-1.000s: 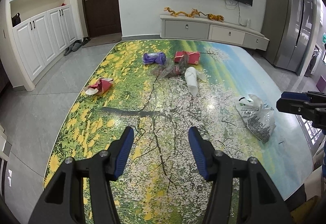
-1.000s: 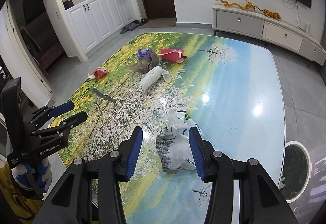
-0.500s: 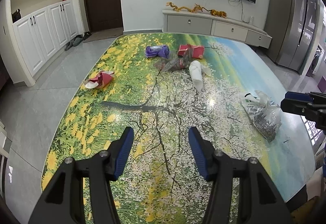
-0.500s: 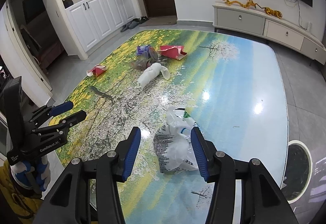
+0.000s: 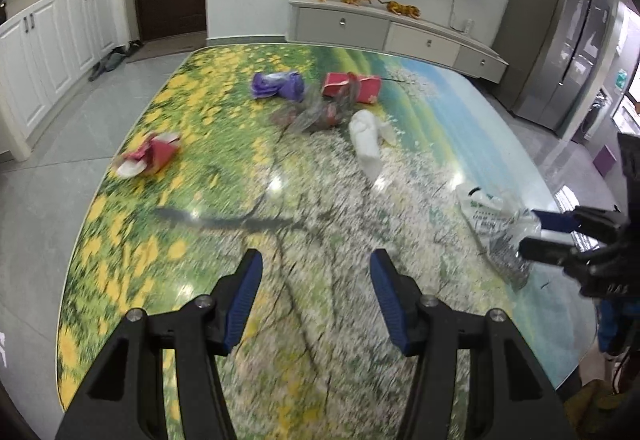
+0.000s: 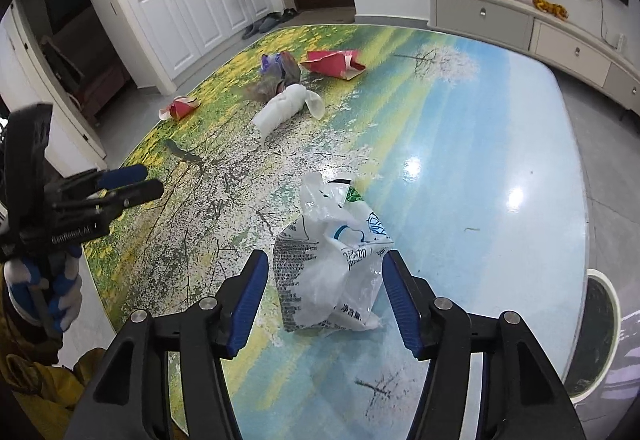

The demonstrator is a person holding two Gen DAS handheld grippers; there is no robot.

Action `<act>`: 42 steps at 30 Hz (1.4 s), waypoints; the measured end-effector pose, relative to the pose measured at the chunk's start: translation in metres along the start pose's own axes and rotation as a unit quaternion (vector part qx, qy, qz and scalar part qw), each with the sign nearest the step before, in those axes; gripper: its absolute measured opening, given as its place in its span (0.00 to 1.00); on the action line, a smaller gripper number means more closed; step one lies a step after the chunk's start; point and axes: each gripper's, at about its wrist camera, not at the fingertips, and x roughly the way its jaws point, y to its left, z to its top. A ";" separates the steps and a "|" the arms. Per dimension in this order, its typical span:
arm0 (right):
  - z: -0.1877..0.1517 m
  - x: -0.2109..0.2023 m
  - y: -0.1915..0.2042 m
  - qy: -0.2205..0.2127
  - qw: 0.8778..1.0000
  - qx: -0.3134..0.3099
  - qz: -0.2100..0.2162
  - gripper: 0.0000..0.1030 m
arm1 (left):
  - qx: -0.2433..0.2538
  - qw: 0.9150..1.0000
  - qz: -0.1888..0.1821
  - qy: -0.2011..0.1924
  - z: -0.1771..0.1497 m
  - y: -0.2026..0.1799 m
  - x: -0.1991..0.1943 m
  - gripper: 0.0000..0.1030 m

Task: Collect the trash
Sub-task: 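Grasp the white bottle with the left gripper while the right grasps the white printed bag, then carry both held items over the white bin and open both grippers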

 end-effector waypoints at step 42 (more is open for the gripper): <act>-0.073 -0.114 -0.154 -0.190 0.966 0.177 -0.020 0.04 | 0.133 0.975 -0.176 0.004 0.097 -0.211 0.023 0.08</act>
